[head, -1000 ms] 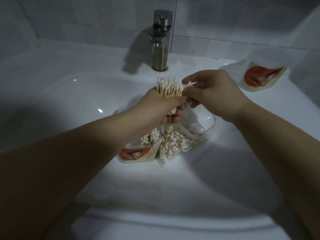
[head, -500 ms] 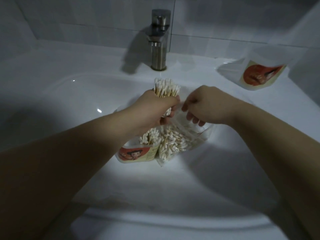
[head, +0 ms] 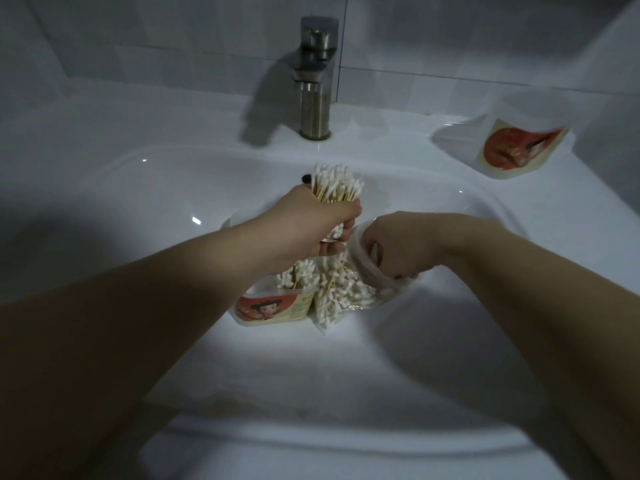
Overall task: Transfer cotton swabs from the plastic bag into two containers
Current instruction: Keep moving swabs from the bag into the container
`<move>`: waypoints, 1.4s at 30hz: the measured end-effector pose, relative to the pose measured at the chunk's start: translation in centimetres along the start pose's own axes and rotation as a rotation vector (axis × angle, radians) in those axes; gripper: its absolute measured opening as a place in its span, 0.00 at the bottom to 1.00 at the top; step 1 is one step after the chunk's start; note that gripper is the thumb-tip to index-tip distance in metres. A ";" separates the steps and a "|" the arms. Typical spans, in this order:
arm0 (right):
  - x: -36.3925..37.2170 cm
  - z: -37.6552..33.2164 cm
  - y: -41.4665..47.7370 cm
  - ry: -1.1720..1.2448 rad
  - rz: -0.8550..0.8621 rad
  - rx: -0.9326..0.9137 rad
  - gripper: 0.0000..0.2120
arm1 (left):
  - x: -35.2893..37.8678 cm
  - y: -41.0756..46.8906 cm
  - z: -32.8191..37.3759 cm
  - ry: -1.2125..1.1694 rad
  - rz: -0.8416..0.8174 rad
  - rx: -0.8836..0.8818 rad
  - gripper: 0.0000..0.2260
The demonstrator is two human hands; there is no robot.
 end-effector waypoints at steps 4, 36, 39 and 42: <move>-0.2 -0.6 0.5 -0.122 0.061 -0.045 0.05 | 0.6 -0.1 0.0 0.020 -0.032 -0.007 0.06; -6.7 -1.3 -3.3 -0.144 0.524 -0.082 0.08 | -0.3 0.6 -0.5 0.154 0.026 0.007 0.11; -7.8 -1.3 -3.9 -0.085 0.610 -0.076 0.07 | -0.2 0.4 -0.3 0.138 0.019 0.015 0.08; -8.4 -1.8 -4.5 -0.077 0.685 -0.101 0.09 | 0.0 0.3 -0.1 0.122 0.016 0.031 0.07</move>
Point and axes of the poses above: each hand's wrist, its own y-axis towards the middle knuckle, its own x-axis out of the palm, z = x × y, the point moved 10 cm from there along y, towards the middle knuckle, and after that the axes turned 4 degrees about -z, right-handed, at the moved point
